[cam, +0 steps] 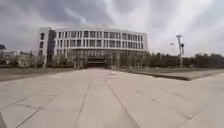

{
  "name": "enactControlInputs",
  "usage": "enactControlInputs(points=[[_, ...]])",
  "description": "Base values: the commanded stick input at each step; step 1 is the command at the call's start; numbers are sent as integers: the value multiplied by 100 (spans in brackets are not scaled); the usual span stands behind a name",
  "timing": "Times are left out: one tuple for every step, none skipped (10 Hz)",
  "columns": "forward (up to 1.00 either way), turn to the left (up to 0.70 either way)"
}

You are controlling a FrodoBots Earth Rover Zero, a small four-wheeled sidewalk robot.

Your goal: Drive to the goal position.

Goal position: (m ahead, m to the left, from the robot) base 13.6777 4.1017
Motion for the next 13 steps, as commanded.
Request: enactControlInputs(points=[[70,0],[70,0],[70,0],[70,0],[70,0],[70,0],[70,0],[70,0],[70,0],[70,0],[70,0],[70,0],[70,0]])
